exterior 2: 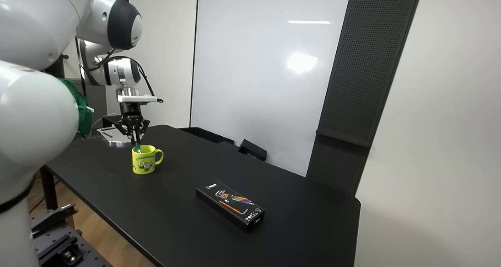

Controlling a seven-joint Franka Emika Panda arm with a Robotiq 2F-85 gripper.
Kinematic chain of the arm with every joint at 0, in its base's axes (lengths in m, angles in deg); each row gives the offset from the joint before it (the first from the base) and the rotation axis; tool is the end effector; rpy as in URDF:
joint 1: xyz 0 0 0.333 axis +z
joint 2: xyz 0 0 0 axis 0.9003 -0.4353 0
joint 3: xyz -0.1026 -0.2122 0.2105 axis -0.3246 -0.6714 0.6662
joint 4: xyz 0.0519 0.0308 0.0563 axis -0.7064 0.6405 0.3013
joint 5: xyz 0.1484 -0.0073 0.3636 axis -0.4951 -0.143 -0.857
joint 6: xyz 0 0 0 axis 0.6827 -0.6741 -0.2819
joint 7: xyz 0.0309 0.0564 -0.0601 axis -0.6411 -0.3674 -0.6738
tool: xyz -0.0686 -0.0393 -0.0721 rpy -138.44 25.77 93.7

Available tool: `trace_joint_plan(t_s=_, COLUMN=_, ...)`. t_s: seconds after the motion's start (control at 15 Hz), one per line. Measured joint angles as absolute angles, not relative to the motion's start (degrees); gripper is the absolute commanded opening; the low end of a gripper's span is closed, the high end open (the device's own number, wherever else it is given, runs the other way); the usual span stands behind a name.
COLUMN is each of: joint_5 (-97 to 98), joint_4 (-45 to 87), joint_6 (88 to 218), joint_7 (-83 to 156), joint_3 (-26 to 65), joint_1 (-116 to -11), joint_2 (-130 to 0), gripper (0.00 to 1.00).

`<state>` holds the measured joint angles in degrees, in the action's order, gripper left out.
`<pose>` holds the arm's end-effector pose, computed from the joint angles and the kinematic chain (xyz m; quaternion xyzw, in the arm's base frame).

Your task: Remove the marker from the cup and place it on the box

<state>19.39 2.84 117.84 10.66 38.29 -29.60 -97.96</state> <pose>0.5088 0.4786 0.2044 0.7730 0.5967 -0.1769 0.1231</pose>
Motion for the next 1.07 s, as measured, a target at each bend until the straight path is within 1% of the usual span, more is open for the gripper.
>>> trace_joint_plan(t_s=0.53, joint_5=18.54, joint_4=2.38, joint_6=115.75, joint_7=10.66, joint_3=38.29, joint_1=-30.52, joint_2=-94.97, gripper=0.04)
trace_joint_plan(t_s=1.07, joint_5=18.55, joint_4=1.13, joint_6=109.14, joint_7=10.43, joint_3=38.31, joint_1=-30.83, joint_2=-90.4, gripper=0.04)
